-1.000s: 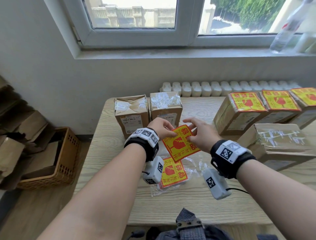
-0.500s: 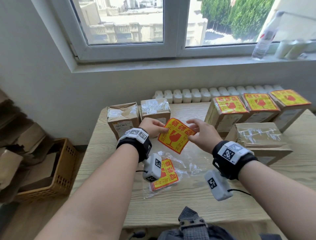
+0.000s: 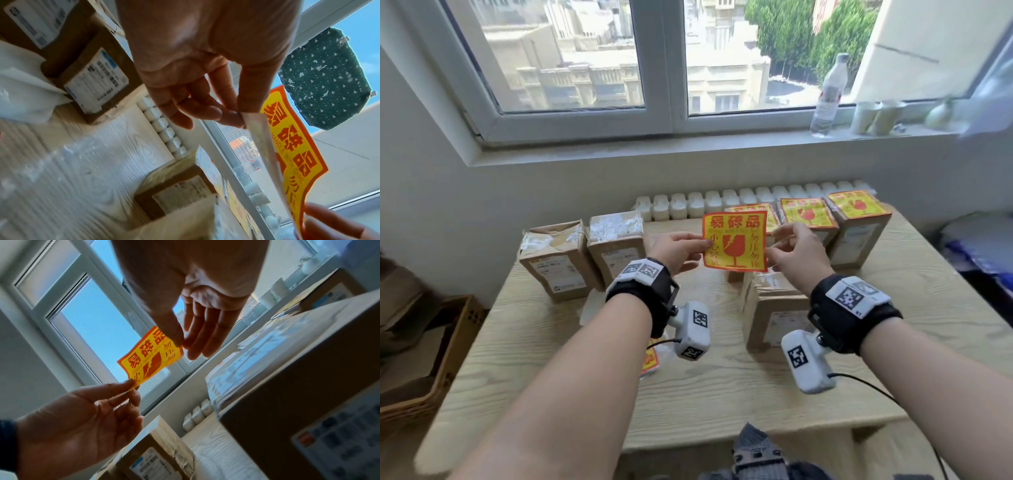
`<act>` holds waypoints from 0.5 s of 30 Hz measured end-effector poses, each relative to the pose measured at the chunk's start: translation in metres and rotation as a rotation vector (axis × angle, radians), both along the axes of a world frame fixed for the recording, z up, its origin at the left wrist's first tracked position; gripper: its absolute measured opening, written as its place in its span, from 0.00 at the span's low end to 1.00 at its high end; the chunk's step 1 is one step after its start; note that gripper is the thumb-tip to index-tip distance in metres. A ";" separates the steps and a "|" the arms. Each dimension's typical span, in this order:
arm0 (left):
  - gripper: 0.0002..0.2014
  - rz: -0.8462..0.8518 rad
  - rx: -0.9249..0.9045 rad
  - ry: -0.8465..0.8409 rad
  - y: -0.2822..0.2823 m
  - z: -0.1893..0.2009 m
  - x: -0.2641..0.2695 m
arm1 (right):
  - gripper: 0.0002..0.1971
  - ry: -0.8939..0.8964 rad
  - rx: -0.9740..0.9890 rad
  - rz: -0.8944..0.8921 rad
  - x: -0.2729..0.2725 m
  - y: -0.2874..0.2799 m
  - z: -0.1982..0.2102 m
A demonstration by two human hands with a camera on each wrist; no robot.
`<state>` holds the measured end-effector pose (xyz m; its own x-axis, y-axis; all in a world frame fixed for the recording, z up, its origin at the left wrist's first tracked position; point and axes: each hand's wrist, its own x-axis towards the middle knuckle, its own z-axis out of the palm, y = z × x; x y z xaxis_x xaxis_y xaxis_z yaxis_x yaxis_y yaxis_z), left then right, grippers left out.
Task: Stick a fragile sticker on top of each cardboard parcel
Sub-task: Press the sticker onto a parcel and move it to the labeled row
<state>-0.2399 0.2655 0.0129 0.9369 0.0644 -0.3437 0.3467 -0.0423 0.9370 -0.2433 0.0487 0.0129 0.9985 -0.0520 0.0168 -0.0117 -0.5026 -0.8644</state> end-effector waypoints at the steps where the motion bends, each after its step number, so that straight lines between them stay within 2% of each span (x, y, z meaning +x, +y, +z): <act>1: 0.04 0.005 -0.021 0.000 -0.010 0.001 -0.001 | 0.10 0.002 0.026 -0.024 0.001 -0.008 0.001; 5: 0.09 0.011 -0.006 -0.008 -0.041 -0.001 -0.006 | 0.08 0.023 0.087 -0.064 -0.001 -0.038 0.001; 10: 0.12 0.032 0.032 -0.011 -0.072 -0.005 -0.008 | 0.08 0.098 0.140 -0.015 -0.006 -0.067 -0.003; 15: 0.09 -0.006 0.161 -0.032 -0.098 -0.009 -0.011 | 0.07 0.119 0.070 -0.025 -0.008 -0.086 -0.015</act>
